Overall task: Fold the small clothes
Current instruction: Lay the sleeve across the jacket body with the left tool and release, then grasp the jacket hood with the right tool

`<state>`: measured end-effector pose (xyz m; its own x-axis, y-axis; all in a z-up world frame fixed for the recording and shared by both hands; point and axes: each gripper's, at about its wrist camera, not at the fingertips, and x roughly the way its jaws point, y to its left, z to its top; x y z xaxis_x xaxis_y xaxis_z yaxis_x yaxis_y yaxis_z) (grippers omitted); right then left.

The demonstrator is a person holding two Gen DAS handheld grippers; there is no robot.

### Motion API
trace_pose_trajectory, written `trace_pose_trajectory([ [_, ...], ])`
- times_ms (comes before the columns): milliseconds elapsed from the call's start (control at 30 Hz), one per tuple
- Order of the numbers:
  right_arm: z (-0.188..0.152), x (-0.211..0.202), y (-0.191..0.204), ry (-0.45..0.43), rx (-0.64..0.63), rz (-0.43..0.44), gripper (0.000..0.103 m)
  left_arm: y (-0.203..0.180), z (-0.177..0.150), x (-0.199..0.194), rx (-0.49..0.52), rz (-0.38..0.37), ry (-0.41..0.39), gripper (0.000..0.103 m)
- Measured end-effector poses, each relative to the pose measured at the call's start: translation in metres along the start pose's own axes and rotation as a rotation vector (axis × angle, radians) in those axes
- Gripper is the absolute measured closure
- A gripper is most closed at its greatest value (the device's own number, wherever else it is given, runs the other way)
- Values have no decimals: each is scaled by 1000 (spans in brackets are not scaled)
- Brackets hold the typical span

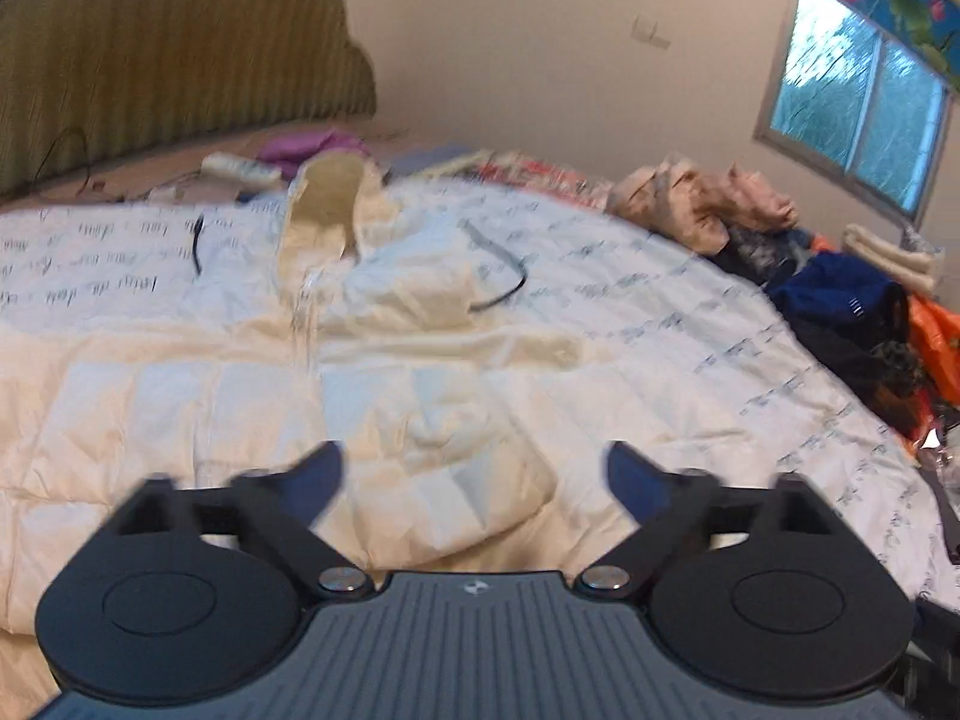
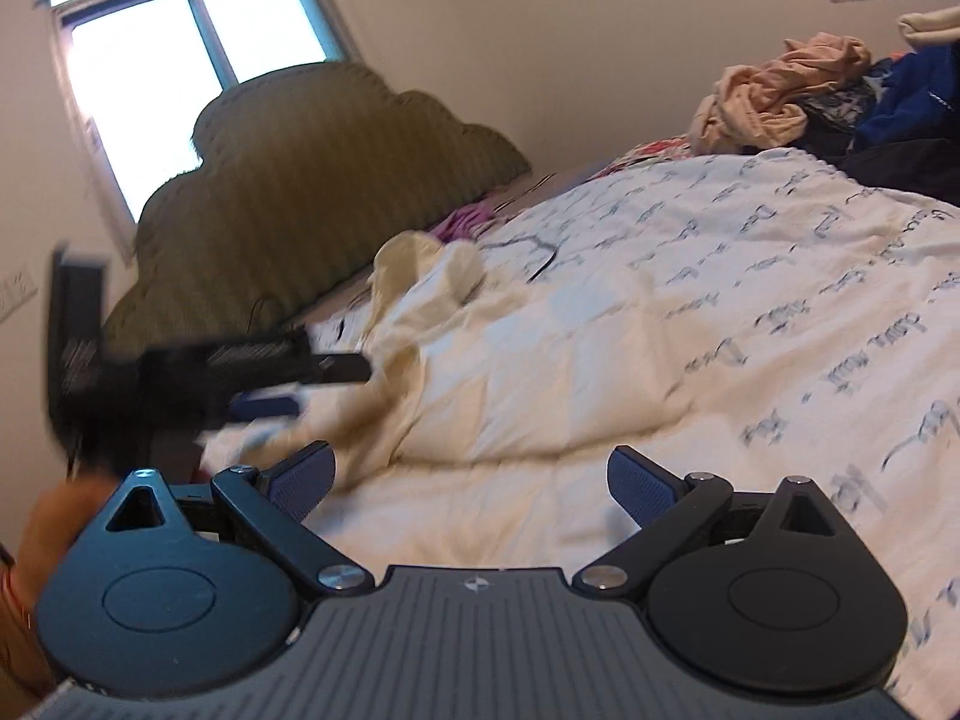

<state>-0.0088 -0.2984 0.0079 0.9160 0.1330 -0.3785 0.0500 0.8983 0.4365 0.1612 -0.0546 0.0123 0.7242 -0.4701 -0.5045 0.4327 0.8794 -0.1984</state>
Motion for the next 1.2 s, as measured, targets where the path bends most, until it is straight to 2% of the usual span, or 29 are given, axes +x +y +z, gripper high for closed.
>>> trace_pose_trajectory([
  [100,24,13,-12,9,83,26,7,-9,3,-13,51,40,-38,1],
  [267,51,59,-9,104,183,202,11,12,7,-47,57,248,-79,1],
  [367,54,100,8,190,198,249,17,29,2,-64,36,308,-89,1],
  [500,46,148,20,295,298,285,27,43,-6,-73,23,379,-67,1],
  [567,41,163,29,324,302,272,32,46,-10,-72,31,408,-61,1],
  [600,39,168,34,331,280,248,49,47,-12,-72,36,421,-56,1],
  [633,37,170,37,337,257,211,60,48,-13,-70,42,430,-50,1],
  [667,35,170,40,341,236,173,80,48,-14,-69,48,436,-43,1],
  [700,34,168,41,336,219,154,83,49,-16,-68,54,440,-39,1],
  [867,41,144,41,236,86,75,88,49,-20,-62,68,457,-22,1],
  [1067,62,117,21,134,-18,-16,88,46,-24,-58,81,458,-13,1],
  [1200,62,113,0,146,-5,-45,88,46,-26,-54,87,467,4,1],
])
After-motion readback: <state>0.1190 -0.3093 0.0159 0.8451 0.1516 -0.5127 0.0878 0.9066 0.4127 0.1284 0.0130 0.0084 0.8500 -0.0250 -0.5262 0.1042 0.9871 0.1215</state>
